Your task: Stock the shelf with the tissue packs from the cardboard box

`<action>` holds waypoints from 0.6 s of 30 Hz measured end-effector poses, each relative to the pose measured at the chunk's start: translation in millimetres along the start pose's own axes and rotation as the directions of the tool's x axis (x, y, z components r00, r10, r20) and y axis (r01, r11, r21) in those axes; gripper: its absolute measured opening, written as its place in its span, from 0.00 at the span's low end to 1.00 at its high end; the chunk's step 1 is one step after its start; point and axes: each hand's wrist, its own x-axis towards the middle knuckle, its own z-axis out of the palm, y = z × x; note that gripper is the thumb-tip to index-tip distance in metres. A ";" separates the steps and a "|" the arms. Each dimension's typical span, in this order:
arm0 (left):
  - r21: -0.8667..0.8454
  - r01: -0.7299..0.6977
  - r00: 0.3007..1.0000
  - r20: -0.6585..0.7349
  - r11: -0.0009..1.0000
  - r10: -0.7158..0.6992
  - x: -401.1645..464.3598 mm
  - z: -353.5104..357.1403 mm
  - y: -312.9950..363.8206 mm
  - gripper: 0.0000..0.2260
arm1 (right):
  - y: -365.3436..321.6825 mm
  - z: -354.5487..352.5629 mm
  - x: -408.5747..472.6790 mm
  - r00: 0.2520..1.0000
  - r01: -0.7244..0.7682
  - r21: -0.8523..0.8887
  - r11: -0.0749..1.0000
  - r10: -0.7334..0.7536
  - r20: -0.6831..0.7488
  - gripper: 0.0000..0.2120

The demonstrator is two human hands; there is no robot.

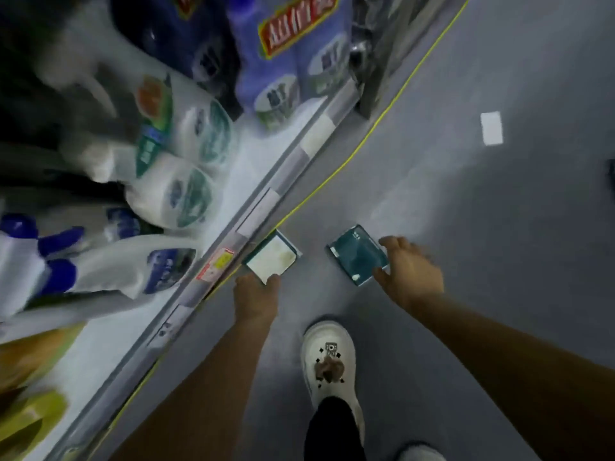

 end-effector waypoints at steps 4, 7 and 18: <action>-0.063 0.066 0.992 -0.100 0.996 -0.072 49.2 33.3 -21.2 0.34 | 1.6 41.5 46.3 0.995 -0.094 0.026 0.995 0.094 0.019 0.26; -0.330 0.119 0.973 -0.148 0.936 -0.176 80.6 54.4 -34.8 0.44 | 0.5 63.8 69.0 0.985 -0.174 0.014 0.985 0.174 0.017 0.32; -0.447 0.308 0.928 -0.055 0.840 -0.369 73.1 76.4 -17.6 0.29 | -3.5 95.6 92.7 0.973 -0.225 -0.019 0.974 0.224 -0.065 0.28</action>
